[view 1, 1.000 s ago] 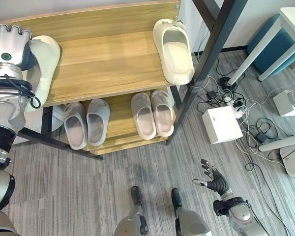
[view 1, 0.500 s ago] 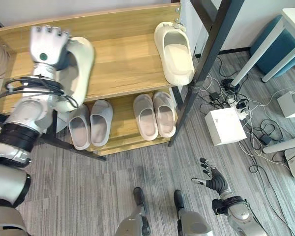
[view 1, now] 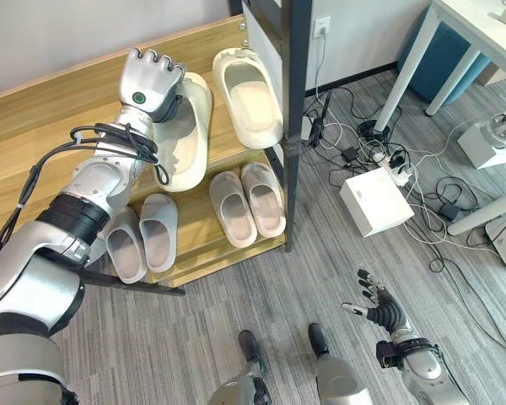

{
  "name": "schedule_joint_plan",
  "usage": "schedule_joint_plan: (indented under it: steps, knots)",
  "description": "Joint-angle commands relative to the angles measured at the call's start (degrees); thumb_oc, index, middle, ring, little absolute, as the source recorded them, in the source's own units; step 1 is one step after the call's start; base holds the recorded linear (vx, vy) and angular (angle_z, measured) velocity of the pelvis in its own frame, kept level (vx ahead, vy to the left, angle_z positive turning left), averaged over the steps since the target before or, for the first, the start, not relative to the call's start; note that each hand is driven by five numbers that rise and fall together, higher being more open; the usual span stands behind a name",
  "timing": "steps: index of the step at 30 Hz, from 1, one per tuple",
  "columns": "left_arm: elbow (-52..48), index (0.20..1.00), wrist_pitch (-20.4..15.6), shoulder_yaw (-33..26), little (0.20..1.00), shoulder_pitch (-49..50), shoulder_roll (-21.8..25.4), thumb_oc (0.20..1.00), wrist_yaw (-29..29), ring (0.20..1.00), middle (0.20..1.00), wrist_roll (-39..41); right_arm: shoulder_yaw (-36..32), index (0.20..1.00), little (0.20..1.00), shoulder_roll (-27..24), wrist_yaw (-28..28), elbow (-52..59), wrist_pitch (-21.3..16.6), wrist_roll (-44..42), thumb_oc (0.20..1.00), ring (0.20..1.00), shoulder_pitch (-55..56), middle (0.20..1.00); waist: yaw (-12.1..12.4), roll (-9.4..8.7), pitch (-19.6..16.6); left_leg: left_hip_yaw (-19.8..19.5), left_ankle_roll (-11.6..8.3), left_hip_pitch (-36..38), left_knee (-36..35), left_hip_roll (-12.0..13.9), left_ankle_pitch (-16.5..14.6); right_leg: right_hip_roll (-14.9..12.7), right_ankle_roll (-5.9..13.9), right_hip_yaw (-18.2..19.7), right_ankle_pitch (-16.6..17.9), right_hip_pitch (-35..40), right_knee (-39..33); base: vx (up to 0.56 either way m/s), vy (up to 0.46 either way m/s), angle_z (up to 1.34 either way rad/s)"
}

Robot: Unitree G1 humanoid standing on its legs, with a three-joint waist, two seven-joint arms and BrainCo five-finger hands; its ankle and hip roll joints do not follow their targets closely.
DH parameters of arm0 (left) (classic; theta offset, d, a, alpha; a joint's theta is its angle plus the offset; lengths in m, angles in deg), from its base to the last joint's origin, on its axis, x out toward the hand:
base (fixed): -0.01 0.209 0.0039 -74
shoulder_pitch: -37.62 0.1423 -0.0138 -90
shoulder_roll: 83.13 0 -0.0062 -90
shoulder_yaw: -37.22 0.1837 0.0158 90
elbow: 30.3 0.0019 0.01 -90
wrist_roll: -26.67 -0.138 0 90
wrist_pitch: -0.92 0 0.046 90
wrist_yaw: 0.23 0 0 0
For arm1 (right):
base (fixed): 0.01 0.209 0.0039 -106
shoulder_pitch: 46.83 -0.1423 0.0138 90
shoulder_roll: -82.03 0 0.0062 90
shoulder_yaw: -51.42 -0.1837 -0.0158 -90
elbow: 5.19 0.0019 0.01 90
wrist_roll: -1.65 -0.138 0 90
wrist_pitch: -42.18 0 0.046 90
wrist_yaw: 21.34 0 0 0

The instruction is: Arrange the slippers neatly on the shoe rack.

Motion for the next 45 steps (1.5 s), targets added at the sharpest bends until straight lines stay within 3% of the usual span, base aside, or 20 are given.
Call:
schedule_joint_plan:
  steps: [1,11,12,13,16,18,20,21,23,24,25,27,32,37,45]
  knots:
    - [7.19,0.200,1.38,-1.34,0.200,-9.75,0.01,0.200,1.27,0.200,0.200,2.13,-1.71,1.000,1.000,-1.88,-0.37,5.35,-3.26,-2.37,1.000,1.000,2.37,1.000,1.36,-1.30,-3.00,-1.91,-3.58,6.98,-0.33,2.61,-9.46,-4.91,7.13,-2.28,0.58,-2.94,0.00,0.01,-0.038,-0.03]
    - [18.14,0.200,1.95,1.68,0.200,-13.95,-3.98,0.200,-0.25,0.200,0.200,4.67,-1.84,1.000,1.000,-2.33,0.56,5.10,-3.41,-3.79,1.000,1.000,3.74,1.000,1.11,-1.49,-4.00,-2.64,-3.86,7.07,-0.33,3.09,-9.23,-4.33,6.65,-3.31,-0.08,-2.12,0.00,0.01,-0.036,0.01]
    - [18.12,0.846,1.90,1.92,0.846,-14.23,-4.20,0.846,-0.51,0.846,0.846,4.62,-1.84,1.000,1.000,-2.34,0.68,5.08,-3.38,-3.92,1.000,1.000,3.67,1.000,1.17,-1.50,-4.06,-2.78,-3.85,7.06,-0.33,3.09,-9.22,-4.33,6.63,-3.35,-0.09,-2.04,0.00,0.00,-0.045,0.03]
    - [17.44,1.000,1.72,2.01,1.000,-14.54,-4.51,1.000,-1.20,1.000,1.000,4.90,-1.99,1.000,1.000,-2.25,0.69,5.10,-3.27,-4.22,1.000,1.000,3.53,1.000,1.44,-1.49,-4.19,-3.15,-3.89,7.02,-0.33,3.07,-9.18,-4.29,6.58,-3.75,-0.25,-1.75,0.00,-0.01,-0.032,0.07]
    - [9.06,1.000,1.05,-1.10,1.000,-12.04,-4.39,1.000,-2.58,1.000,1.000,5.27,-2.11,1.000,1.000,-1.60,1.13,4.70,-2.59,-4.48,1.000,1.000,3.27,1.000,2.67,-1.68,-4.76,-4.21,-3.87,7.22,-0.33,3.10,-9.15,-4.29,6.32,-5.09,-0.84,-0.52,0.00,-0.02,-0.032,0.15]
    - [-4.02,1.000,-0.35,-10.03,1.000,-4.14,-4.35,1.000,-3.11,1.000,1.000,8.72,-2.40,1.000,1.000,0.09,1.23,4.85,-1.68,-4.06,1.000,1.000,2.69,1.000,4.59,-2.31,-5.30,-5.42,-3.87,7.22,-0.33,2.96,-8.99,-4.27,5.93,-6.37,-1.28,0.68,0.00,-0.01,-0.033,0.27]
    - [-14.52,1.000,-4.03,-19.92,1.000,6.44,-7.74,1.000,-4.29,1.000,1.000,18.16,-2.53,1.000,1.000,1.24,1.07,4.59,-0.33,-3.08,1.000,1.000,2.28,1.000,5.83,-2.34,-5.94,-6.39,-3.82,7.33,-0.33,2.90,-8.69,-4.27,5.59,-7.31,-1.49,1.37,0.00,-0.02,-0.017,0.41]
    - [-19.24,1.000,-7.80,-23.79,1.000,13.13,-11.68,1.000,-5.75,1.000,1.000,27.85,-2.79,1.000,1.000,2.01,1.04,4.69,0.65,-2.54,1.000,1.000,2.03,1.000,6.67,-2.38,-6.49,-6.91,-3.72,7.31,-0.33,2.70,-8.46,-4.21,5.35,-7.78,-1.50,1.74,0.00,-0.02,-0.004,0.44]
    - [-22.52,1.000,-11.02,-25.59,1.000,18.85,-15.43,1.000,-7.75,1.000,1.000,38.90,-2.76,1.000,1.000,2.61,1.01,4.97,1.39,-2.46,1.000,1.000,1.75,1.000,7.29,-2.42,-6.98,-7.28,-3.68,7.20,-0.33,2.67,-8.17,-4.19,5.24,-8.21,-1.50,1.91,0.00,-0.01,-0.007,0.21]
    - [-22.54,1.000,-11.01,-25.61,1.000,18.88,-15.43,1.000,-7.75,1.000,1.000,38.90,-2.75,1.000,1.000,2.60,1.01,4.97,1.39,-2.46,1.000,1.000,1.76,1.000,7.27,-2.41,-7.00,-7.29,-3.68,7.19,-0.33,2.67,-8.17,-4.19,5.24,-8.22,-1.51,1.90,0.00,-0.01,0.000,0.24]
    - [-25.74,1.000,-14.00,-25.73,1.000,24.06,-17.55,1.000,-11.92,1.000,1.000,52.03,-2.97,1.000,1.000,2.92,1.32,5.72,2.36,-2.85,1.000,1.000,1.73,1.000,7.75,-2.34,-7.47,-7.59,-3.63,7.03,-0.33,2.60,-7.87,-4.23,5.20,-8.55,-1.39,2.05,0.00,-0.01,0.008,0.24]
    - [-26.87,1.000,-15.27,-24.46,1.000,27.45,-18.37,1.000,-14.37,1.000,1.000,62.44,-2.66,1.000,1.000,2.65,1.72,6.06,3.02,-3.05,1.000,1.000,1.97,1.000,8.03,-2.31,-7.96,-7.81,-3.59,6.85,-0.33,2.52,-7.63,-4.23,5.24,-8.86,-1.25,2.06,0.00,0.00,0.008,0.05]
    - [-26.01,1.000,-13.33,-20.94,1.000,31.08,-16.99,1.000,-19.27,1.000,1.000,78.81,-1.49,1.000,1.000,1.07,3.59,5.99,4.06,-3.01,1.000,1.000,2.97,1.000,7.82,-2.39,-9.03,-7.60,-3.53,6.60,-0.33,2.47,-7.37,-4.30,5.45,-8.79,-0.79,1.78,0.00,0.01,0.008,0.04]
    - [-24.94,1.000,-12.48,-18.75,1.000,30.98,-15.85,1.000,-21.21,1.000,1.000,88.02,-0.67,1.000,1.000,-0.13,5.00,6.69,4.70,-3.39,1.000,1.000,4.32,1.000,6.68,-2.28,-9.44,-6.74,-3.53,7.03,-0.33,2.41,-7.58,-4.51,5.77,-8.01,-0.34,1.54,0.00,0.02,0.010,-0.04]
    - [-20.98,1.000,-11.96,-16.12,1.000,26.30,-19.99,1.000,-20.38,1.000,1.000,89.71,0.55,1.000,1.000,-0.76,5.61,5.94,5.14,-3.05,1.000,1.000,4.91,1.000,4.96,-2.14,-9.66,-5.91,-3.47,7.62,-0.33,2.46,-7.77,-4.67,5.82,-6.88,-0.17,1.31,0.00,0.01,0.002,-0.11]
